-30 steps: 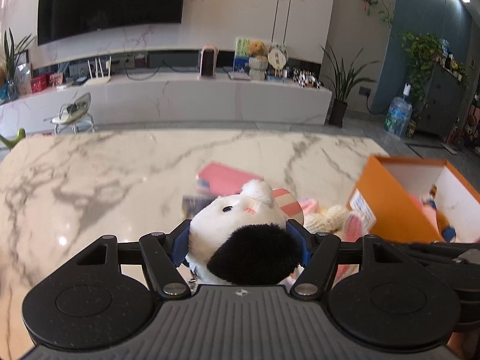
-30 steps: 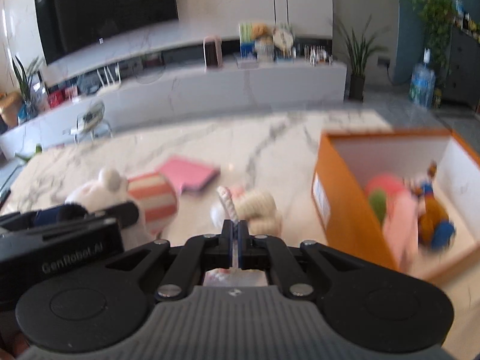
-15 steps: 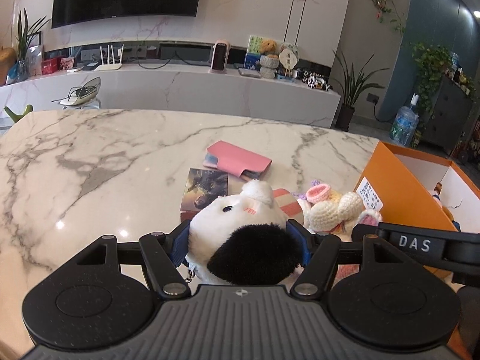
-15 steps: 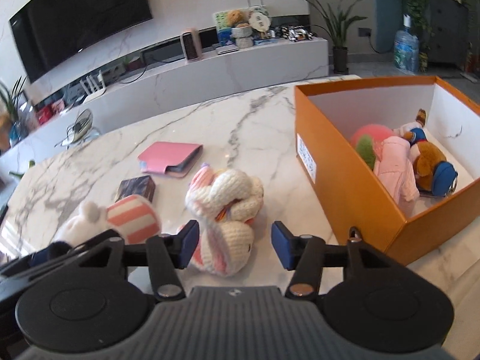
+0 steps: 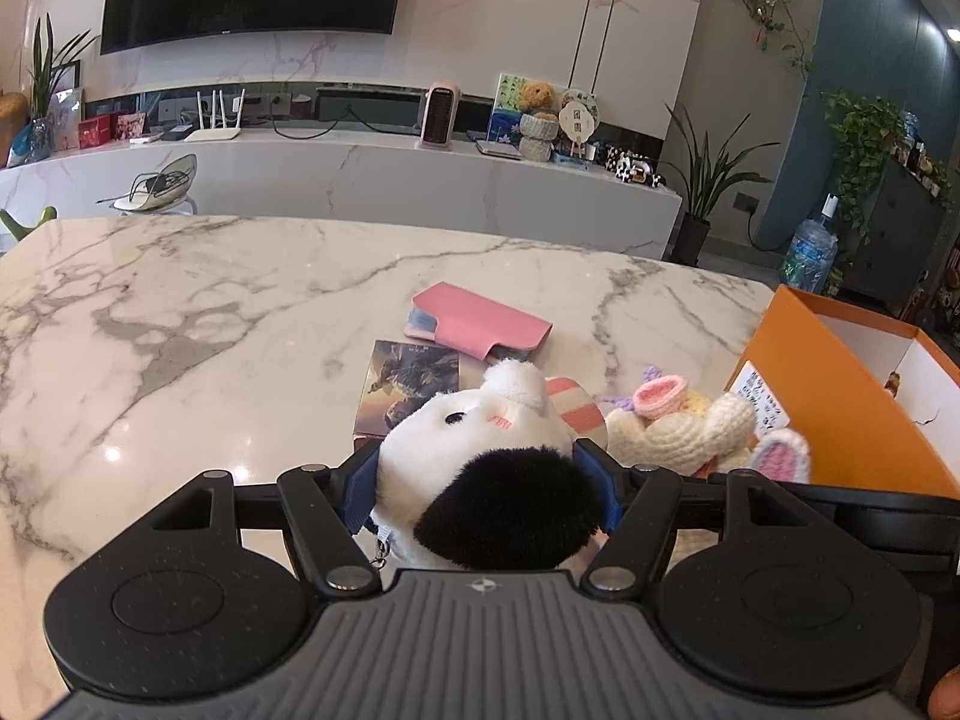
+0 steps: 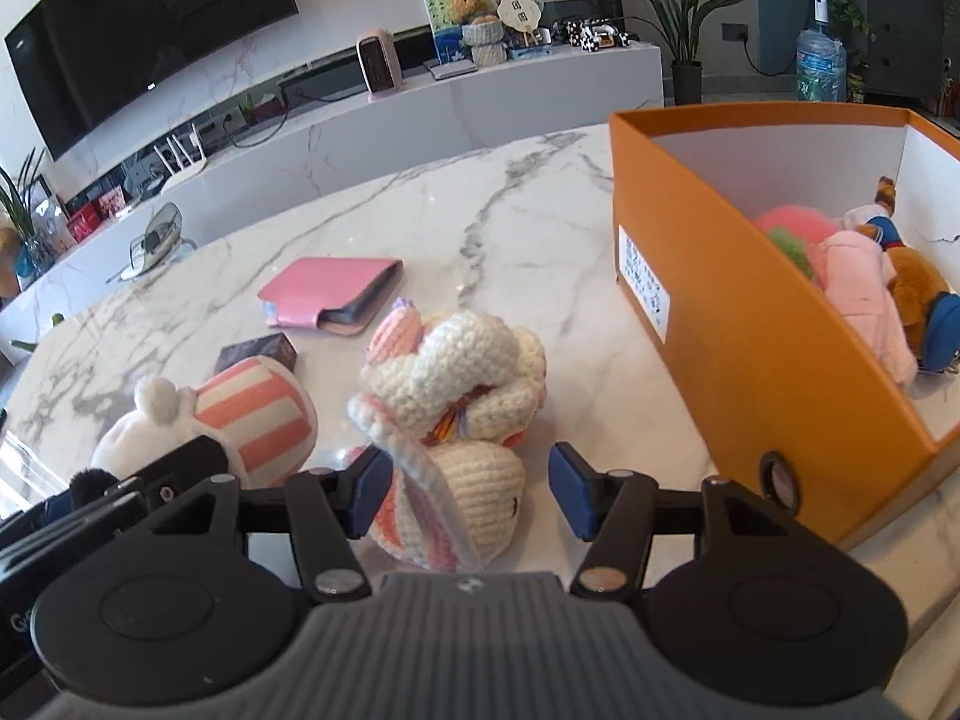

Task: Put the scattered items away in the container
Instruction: 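Grasp the white crocheted bunny with the right gripper while the left holds the plush dog, then carry the plush dog and crocheted bunny over the orange box with both grippers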

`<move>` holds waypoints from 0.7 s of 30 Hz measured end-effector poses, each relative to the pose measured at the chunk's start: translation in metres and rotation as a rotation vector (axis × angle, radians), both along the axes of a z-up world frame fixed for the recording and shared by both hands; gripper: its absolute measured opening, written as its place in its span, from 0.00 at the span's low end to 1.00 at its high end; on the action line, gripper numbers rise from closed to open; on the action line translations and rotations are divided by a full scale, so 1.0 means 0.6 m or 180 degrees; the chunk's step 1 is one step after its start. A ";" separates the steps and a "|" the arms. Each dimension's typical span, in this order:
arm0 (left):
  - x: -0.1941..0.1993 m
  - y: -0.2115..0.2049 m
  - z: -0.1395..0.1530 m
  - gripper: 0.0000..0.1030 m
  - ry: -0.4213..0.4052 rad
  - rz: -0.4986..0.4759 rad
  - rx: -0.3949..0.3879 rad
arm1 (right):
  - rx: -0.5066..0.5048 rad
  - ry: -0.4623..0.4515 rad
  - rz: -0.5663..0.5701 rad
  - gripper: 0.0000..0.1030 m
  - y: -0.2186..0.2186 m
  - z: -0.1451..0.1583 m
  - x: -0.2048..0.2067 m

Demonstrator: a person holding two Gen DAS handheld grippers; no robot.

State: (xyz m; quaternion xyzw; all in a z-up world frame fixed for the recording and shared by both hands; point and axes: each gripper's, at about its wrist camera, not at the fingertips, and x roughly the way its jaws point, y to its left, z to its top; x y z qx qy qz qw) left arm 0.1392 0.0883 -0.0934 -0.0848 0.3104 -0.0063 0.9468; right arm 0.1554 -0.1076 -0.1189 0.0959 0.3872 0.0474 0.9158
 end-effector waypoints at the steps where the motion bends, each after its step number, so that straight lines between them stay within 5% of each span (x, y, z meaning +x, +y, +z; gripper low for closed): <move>1: 0.002 0.001 -0.003 0.76 0.0013 0.0005 0.0003 | -0.0003 0.0024 0.0007 0.58 0.000 -0.004 0.003; 10: 0.004 0.002 -0.015 0.76 0.0128 -0.0006 0.0036 | -0.0078 0.0029 0.0188 0.42 0.010 -0.014 0.002; 21: -0.035 -0.021 0.045 0.76 -0.0091 -0.0002 0.0083 | -0.0013 -0.0326 0.0186 0.36 -0.004 0.044 -0.045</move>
